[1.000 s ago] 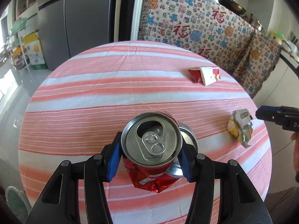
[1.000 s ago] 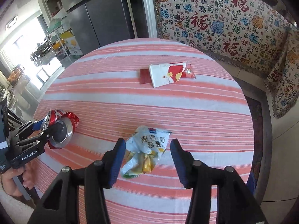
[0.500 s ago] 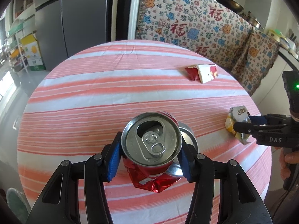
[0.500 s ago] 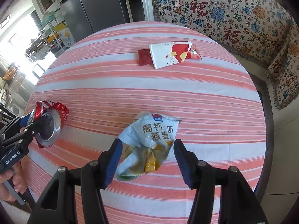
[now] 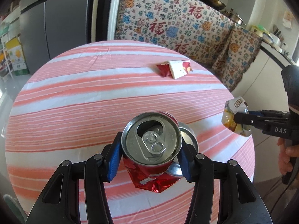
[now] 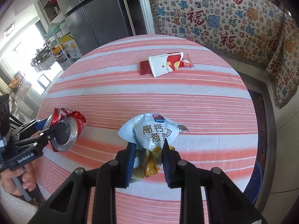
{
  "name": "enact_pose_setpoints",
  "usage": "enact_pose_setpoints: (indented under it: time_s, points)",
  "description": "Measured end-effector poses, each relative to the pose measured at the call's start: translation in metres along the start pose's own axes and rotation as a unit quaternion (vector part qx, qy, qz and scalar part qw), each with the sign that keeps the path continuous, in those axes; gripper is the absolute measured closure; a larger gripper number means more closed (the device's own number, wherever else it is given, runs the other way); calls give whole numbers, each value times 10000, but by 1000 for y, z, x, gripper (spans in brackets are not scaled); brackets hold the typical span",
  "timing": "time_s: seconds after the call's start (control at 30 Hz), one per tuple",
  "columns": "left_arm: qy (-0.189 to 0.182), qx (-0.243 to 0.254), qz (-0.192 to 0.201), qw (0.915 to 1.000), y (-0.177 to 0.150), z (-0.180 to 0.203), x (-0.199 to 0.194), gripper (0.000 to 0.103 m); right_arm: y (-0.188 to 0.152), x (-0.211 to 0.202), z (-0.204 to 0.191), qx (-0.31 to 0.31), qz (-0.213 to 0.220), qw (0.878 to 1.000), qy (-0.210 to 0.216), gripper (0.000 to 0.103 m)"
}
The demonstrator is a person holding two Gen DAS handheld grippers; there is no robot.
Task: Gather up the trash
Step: 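Lift and carry the can and white wrapper with both tools toward the blue basket, then open both tools over the basket to drop the can and wrapper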
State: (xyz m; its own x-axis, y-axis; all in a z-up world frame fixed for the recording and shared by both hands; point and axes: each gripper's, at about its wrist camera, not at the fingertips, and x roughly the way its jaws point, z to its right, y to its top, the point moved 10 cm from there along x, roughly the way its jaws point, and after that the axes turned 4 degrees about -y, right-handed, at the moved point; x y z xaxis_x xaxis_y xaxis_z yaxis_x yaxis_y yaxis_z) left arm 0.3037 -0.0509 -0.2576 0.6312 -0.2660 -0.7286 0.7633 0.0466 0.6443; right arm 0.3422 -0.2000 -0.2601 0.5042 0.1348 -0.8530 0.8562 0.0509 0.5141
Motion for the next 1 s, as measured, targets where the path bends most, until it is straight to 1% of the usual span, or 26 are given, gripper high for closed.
enact_pose_setpoints:
  time_s: [0.1, 0.13, 0.2, 0.33, 0.47, 0.57, 0.63, 0.7, 0.77, 0.83, 0.9, 1.0]
  points:
    - [-151, 182, -75, 9997, -2, 27, 2, 49, -10, -14, 16, 141, 28, 9999, 43, 76]
    - [-239, 349, -63, 9991, -1, 38, 3, 49, -13, -21, 23, 215, 40, 9997, 61, 76]
    - [-366, 491, -90, 9981, -1, 61, 4, 49, -19, -33, 37, 356, 79, 9993, 73, 76]
    - [-790, 661, -132, 9946, 1, 116, 5, 49, -32, -66, 83, 608, 242, 9978, -114, 76]
    - [-1178, 921, -195, 9886, 7, 182, 13, 49, -49, -91, 137, 922, 304, 9945, -401, 76]
    - [-1433, 1163, -258, 9825, 8, 235, 23, 49, -64, -106, 174, 1145, 323, 9912, -578, 76]
    - [-1565, 1305, -353, 9784, 6, 266, 34, 49, -71, -111, 197, 1285, 329, 9890, -657, 76]
    - [-1707, 1416, -534, 9736, -1, 296, 51, 49, -77, -114, 218, 1420, 331, 9867, -723, 76]
    - [-1788, 1569, -687, 9688, -9, 321, 65, 49, -85, -113, 239, 1589, 315, 9839, -758, 76]
    - [-1775, 1753, -819, 9649, -17, 342, 83, 49, -93, -110, 258, 1793, 286, 9804, -767, 76]
    - [-1727, 1849, -924, 9630, -23, 355, 101, 49, -99, -103, 276, 1980, 242, 9771, -745, 76]
    - [-1679, 1863, -1090, 9619, -34, 365, 122, 49, -111, -87, 301, 2209, 132, 9726, -716, 76]
